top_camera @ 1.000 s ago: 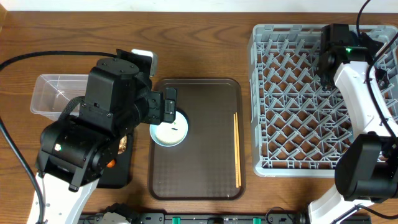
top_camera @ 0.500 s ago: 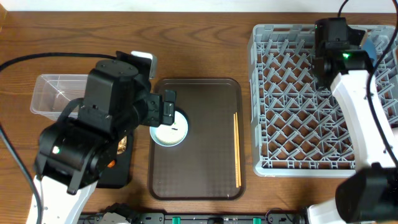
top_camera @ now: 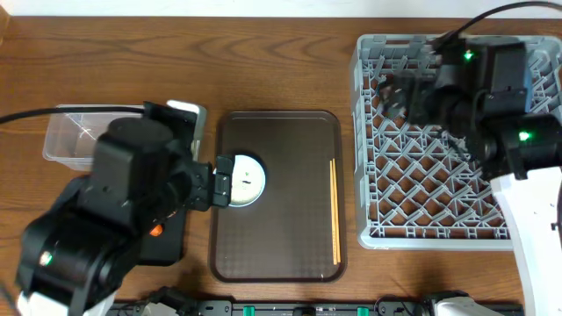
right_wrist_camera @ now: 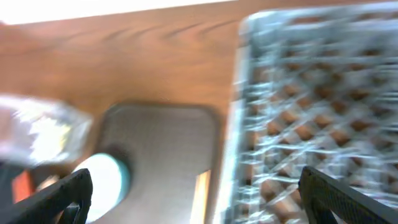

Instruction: Sort waste into correct bins and load items into the dishwasher rack

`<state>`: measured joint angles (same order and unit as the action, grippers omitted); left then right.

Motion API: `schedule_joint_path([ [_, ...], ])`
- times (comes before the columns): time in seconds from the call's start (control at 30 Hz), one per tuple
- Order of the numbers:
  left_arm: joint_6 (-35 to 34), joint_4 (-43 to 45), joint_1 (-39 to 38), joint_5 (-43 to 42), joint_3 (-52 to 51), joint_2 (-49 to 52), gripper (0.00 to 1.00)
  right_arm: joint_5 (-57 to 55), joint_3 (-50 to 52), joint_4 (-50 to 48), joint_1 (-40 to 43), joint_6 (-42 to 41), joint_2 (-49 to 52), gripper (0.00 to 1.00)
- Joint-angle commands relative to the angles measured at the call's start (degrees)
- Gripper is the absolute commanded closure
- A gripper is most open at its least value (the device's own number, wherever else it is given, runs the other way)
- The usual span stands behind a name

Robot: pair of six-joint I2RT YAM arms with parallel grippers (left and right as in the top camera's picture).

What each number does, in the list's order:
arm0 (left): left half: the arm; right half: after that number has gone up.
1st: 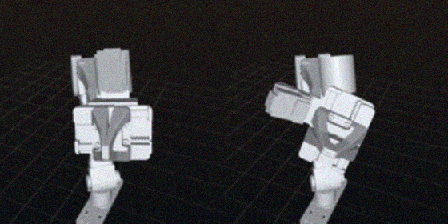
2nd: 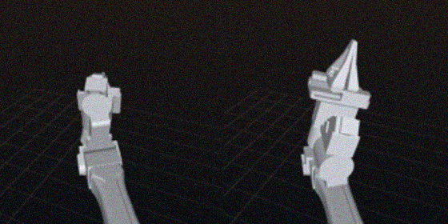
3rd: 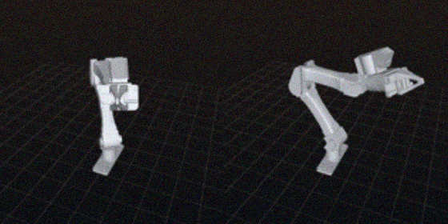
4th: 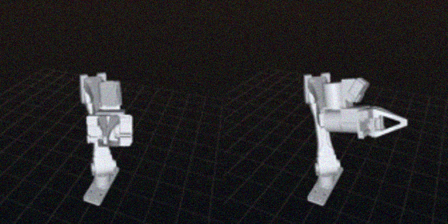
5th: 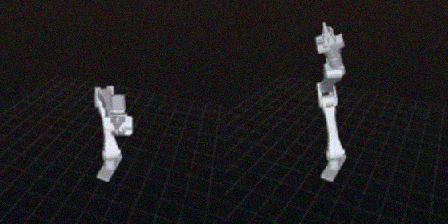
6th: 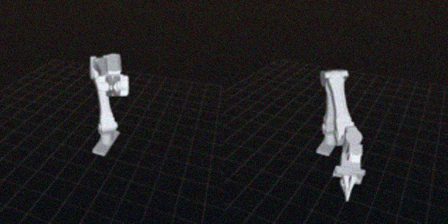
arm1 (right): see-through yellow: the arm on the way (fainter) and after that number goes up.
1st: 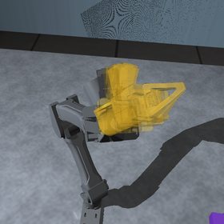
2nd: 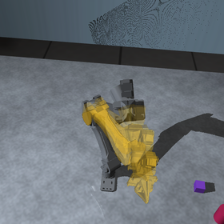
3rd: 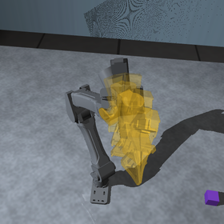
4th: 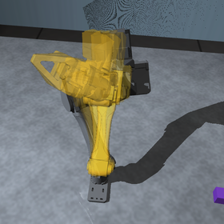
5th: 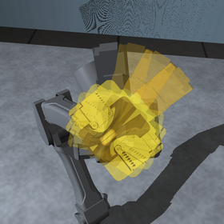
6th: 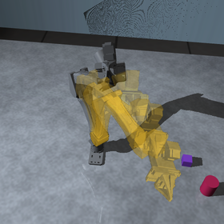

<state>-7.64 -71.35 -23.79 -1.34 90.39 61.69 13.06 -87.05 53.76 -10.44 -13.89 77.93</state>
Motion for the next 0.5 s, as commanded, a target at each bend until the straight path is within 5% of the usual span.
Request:
schedule_joint_path([
  [0.0, -5.88, -3.10, -0.15, 0.94, -2.32, 4.81, 0.02, 8.41, -0.22, 1.18, -3.21, -0.87, 0.63, 0.01],
  [0.47, -14.32, 4.22, 4.90, 0.37, -18.21, 15.37, 0.03, 1.46, -0.20, 6.93, -5.33, -3.06, 0.96, 0.01],
])
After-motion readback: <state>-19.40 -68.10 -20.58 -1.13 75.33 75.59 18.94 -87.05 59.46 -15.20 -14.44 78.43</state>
